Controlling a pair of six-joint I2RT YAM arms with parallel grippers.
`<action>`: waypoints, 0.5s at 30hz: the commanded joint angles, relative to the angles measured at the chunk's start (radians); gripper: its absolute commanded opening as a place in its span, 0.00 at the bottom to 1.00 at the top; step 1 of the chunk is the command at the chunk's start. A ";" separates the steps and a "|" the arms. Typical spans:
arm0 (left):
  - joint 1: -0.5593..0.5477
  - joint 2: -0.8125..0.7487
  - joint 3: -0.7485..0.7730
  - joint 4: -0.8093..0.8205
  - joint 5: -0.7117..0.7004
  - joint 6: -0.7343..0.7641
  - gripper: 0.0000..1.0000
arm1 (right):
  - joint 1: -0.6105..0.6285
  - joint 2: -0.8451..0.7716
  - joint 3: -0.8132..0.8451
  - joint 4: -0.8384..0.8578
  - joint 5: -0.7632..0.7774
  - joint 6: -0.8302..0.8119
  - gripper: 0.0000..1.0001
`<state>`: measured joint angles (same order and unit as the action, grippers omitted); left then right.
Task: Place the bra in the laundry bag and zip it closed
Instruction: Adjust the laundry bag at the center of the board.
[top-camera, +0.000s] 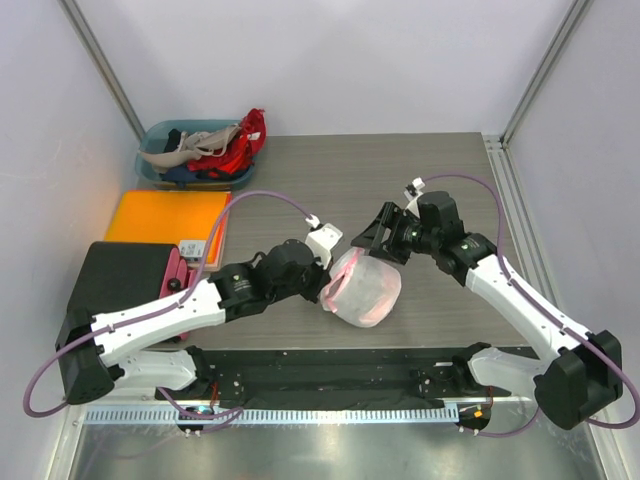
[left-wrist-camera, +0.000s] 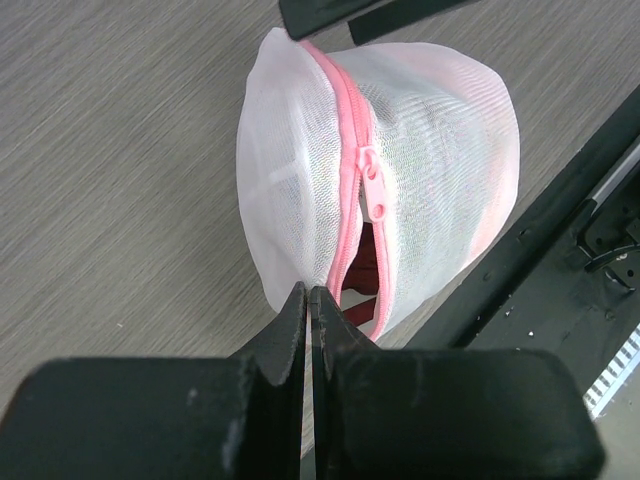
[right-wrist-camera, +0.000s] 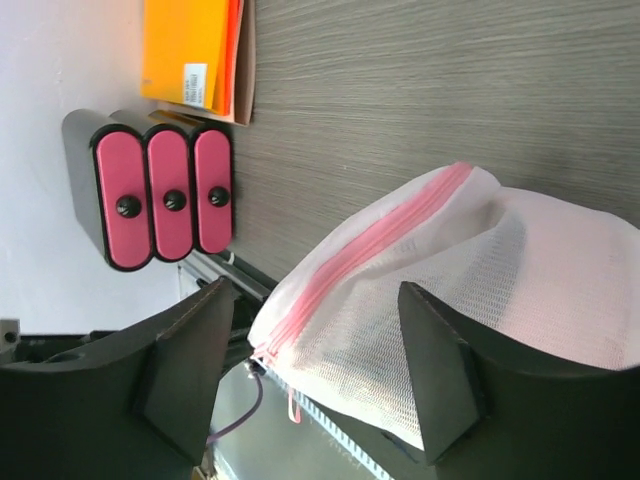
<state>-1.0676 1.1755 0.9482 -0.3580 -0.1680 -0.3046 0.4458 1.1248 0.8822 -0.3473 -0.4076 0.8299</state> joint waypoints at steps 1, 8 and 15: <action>-0.034 -0.022 0.034 0.031 -0.033 0.055 0.00 | 0.036 0.020 0.052 -0.073 0.081 0.015 0.68; -0.114 -0.011 0.035 0.050 -0.100 0.137 0.00 | 0.114 0.041 0.060 -0.085 0.118 0.055 0.61; -0.124 -0.025 0.035 0.057 -0.211 0.142 0.00 | 0.123 -0.059 -0.035 0.007 0.187 0.127 0.29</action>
<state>-1.1912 1.1759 0.9482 -0.3485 -0.2787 -0.1890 0.5640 1.1503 0.8852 -0.4294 -0.2817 0.9016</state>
